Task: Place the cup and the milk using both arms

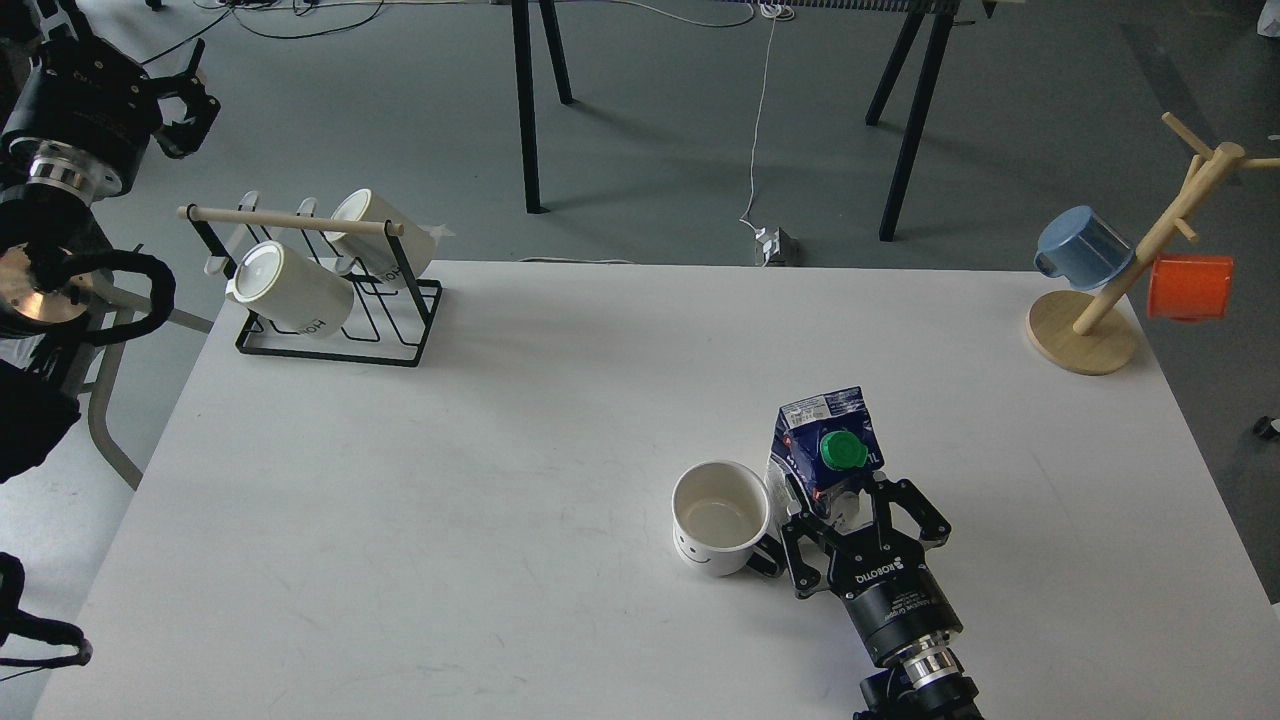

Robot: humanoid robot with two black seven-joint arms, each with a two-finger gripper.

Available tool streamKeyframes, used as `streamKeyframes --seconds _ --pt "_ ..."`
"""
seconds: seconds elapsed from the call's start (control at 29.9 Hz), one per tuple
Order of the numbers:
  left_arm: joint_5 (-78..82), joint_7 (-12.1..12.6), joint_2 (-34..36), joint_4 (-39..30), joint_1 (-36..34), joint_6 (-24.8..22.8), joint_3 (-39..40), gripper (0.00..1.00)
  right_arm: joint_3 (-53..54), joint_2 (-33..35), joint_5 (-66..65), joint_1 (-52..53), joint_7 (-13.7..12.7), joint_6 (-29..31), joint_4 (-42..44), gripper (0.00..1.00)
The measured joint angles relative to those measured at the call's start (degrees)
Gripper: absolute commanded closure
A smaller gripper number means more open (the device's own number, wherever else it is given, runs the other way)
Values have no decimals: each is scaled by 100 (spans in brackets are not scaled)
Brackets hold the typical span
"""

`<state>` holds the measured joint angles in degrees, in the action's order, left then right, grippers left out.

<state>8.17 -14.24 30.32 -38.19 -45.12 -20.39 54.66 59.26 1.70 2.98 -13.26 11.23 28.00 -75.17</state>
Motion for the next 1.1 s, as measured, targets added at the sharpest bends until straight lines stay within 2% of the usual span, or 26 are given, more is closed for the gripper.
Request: streamKeyframes --seconds 0.33,1.1 --pt "0 0 0 4 1 -9 0 0 55 28 -7 -50 -7 0 3 2" --pt "-1 -5 3 3 5 -27 0 0 117 531 -45 -788 -32 0 -500 2"
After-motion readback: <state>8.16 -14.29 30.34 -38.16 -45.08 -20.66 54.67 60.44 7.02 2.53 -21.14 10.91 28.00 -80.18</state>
